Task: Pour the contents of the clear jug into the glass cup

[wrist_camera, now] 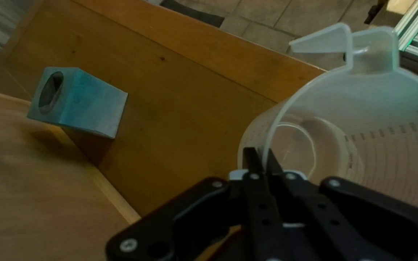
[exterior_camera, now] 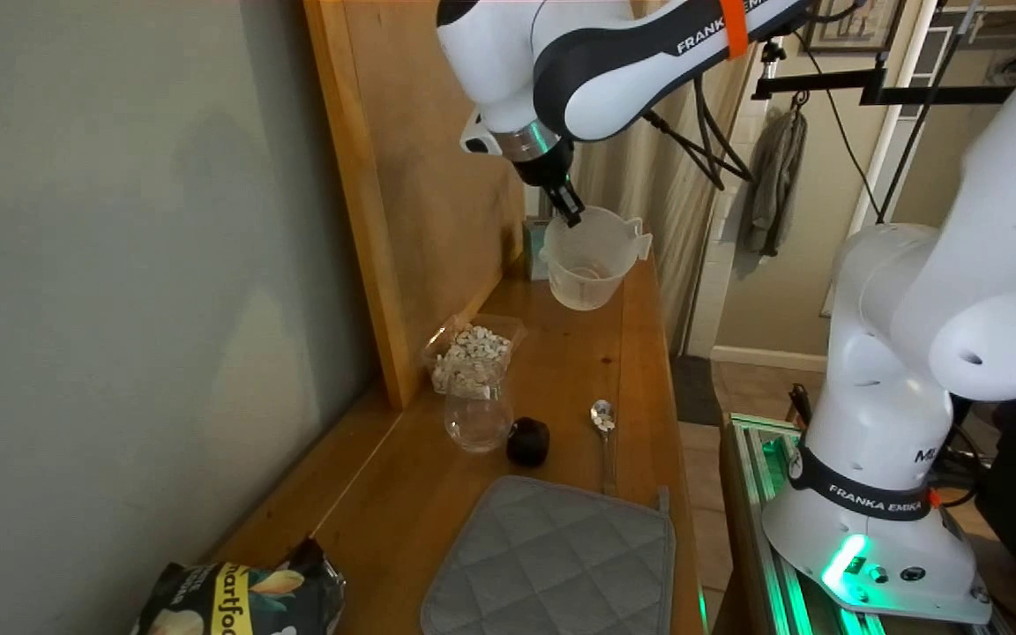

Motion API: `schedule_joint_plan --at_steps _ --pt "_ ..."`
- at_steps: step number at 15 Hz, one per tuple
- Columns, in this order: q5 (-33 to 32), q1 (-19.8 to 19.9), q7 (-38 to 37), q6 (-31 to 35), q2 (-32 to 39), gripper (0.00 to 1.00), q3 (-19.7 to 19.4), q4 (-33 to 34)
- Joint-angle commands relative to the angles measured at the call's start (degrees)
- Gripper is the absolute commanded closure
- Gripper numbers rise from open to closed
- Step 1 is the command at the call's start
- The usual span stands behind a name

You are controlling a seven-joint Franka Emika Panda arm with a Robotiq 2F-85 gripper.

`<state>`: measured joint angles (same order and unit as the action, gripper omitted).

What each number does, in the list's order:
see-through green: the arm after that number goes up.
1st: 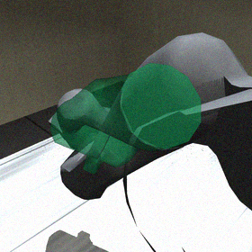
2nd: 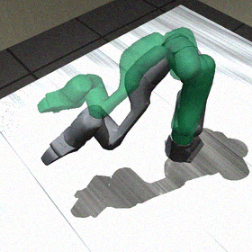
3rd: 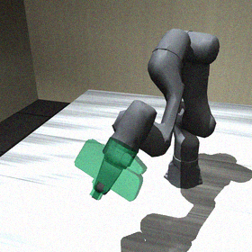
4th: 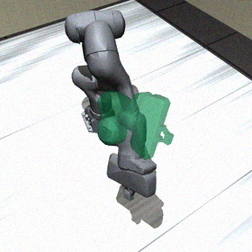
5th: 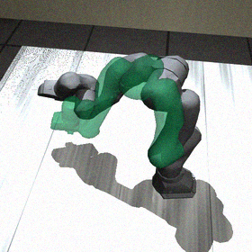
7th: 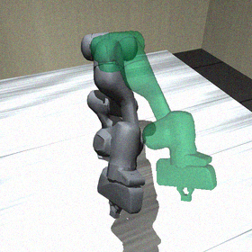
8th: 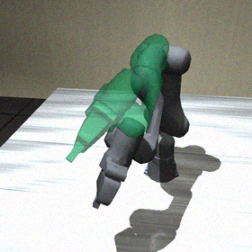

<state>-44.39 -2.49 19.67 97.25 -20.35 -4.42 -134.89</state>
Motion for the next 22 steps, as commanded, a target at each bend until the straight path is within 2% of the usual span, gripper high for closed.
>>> schedule_joint_plan --at_steps 1,2,6,7,10,15,18,22 --pt "1.8 1.9 0.2 4.2 -5.4 0.99 -2.8 -3.9" --pt "0.7 1.5 0.1 1.9 -2.1 0.96 -1.3 -1.4" --pt "0.7 2.1 0.2 3.2 -4.0 0.96 -2.5 -3.0" --pt "2.2 2.5 0.3 3.5 -3.2 0.99 -3.5 -2.1" --pt "7.3 4.7 -0.2 4.1 -1.5 0.99 -7.2 0.2" --pt "17.0 8.2 3.7 6.6 3.2 0.99 -12.9 4.9" --pt "22.4 10.3 5.0 5.5 7.6 0.99 -14.7 8.3" --pt "27.2 12.7 4.9 4.5 13.0 0.99 -15.2 12.2"
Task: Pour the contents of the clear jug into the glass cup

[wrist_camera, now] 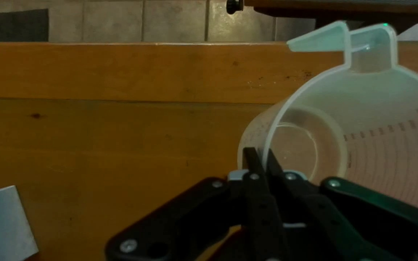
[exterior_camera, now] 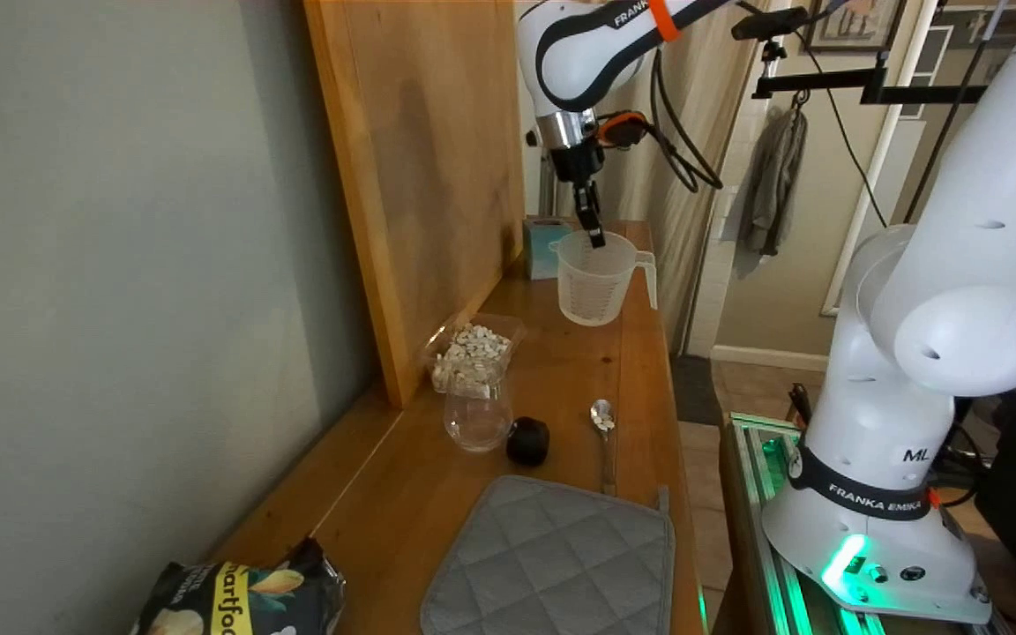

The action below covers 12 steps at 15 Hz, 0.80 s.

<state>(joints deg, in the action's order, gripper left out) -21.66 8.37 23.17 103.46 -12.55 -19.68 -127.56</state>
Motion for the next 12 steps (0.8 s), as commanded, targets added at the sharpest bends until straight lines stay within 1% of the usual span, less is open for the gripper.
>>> schedule_joint_plan --at_steps 1,4,6,12 --pt "5.6 2.3 1.5 -1.5 6.5 0.99 0.0 5.7" --pt "8.2 3.8 1.4 -0.7 9.9 0.99 0.3 7.3" --pt "8.8 4.5 1.5 -0.3 11.7 0.99 0.5 7.8" --pt "10.7 6.3 1.9 0.0 15.1 0.99 0.9 8.6"
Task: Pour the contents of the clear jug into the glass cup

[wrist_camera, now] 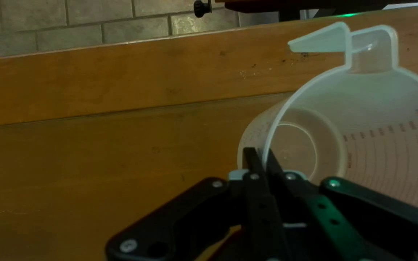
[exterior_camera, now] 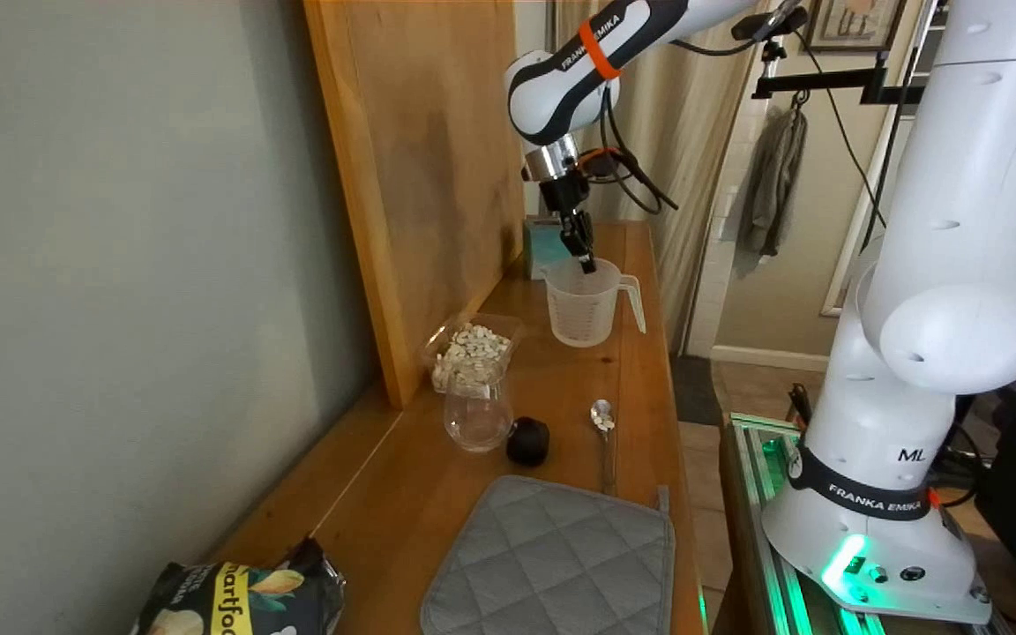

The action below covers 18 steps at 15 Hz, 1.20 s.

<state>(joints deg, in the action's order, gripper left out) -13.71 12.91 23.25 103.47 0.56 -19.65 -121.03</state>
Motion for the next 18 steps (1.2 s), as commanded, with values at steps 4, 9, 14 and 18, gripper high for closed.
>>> schedule_joint_plan --at_steps 4,9,14,18 --pt "4.3 2.7 2.3 -0.1 3.7 0.99 0.9 2.2" --pt "5.2 3.7 2.5 -0.2 5.4 0.99 1.0 2.5" --pt "5.4 4.5 2.8 -0.3 6.6 0.99 1.1 2.9" --pt "5.3 4.7 3.2 -0.5 6.2 0.55 1.3 2.8"
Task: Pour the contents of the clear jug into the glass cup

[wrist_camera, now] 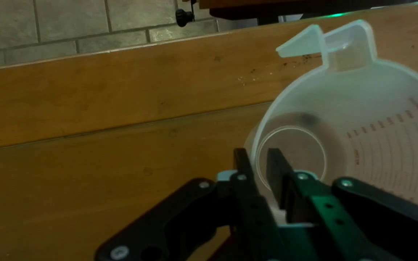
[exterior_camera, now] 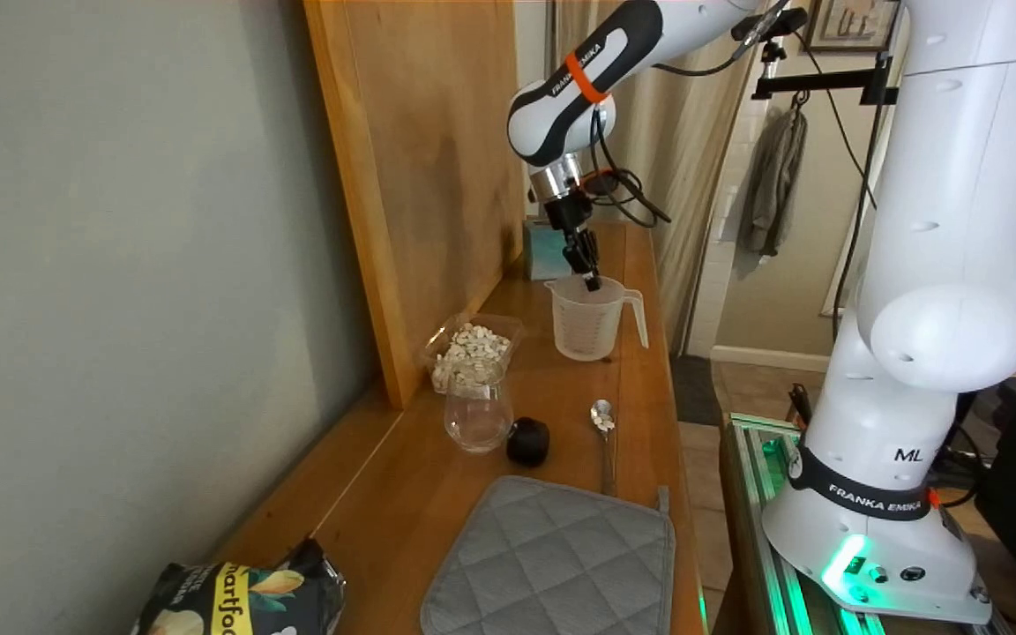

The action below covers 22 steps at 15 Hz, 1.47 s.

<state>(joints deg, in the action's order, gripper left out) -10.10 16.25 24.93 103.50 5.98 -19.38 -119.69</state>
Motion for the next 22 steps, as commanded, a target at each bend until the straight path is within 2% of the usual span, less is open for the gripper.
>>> schedule_joint_plan --at_steps 1,8,12,17,18,22 --pt "1.6 1.3 1.6 -0.6 0.5 0.49 1.1 1.4" --pt "0.2 -0.3 0.0 0.3 -5.9 0.02 3.0 -2.0" --pt "-0.7 -1.1 0.0 3.2 -10.6 0.0 4.0 -4.2" --pt "-0.4 -1.5 -1.8 5.6 -12.9 0.0 4.0 -5.4" --pt "-0.2 -1.5 -0.6 3.5 -10.7 0.0 3.8 -3.0" --pt "-0.2 -1.5 -0.8 4.0 -11.2 0.0 3.7 -3.4"
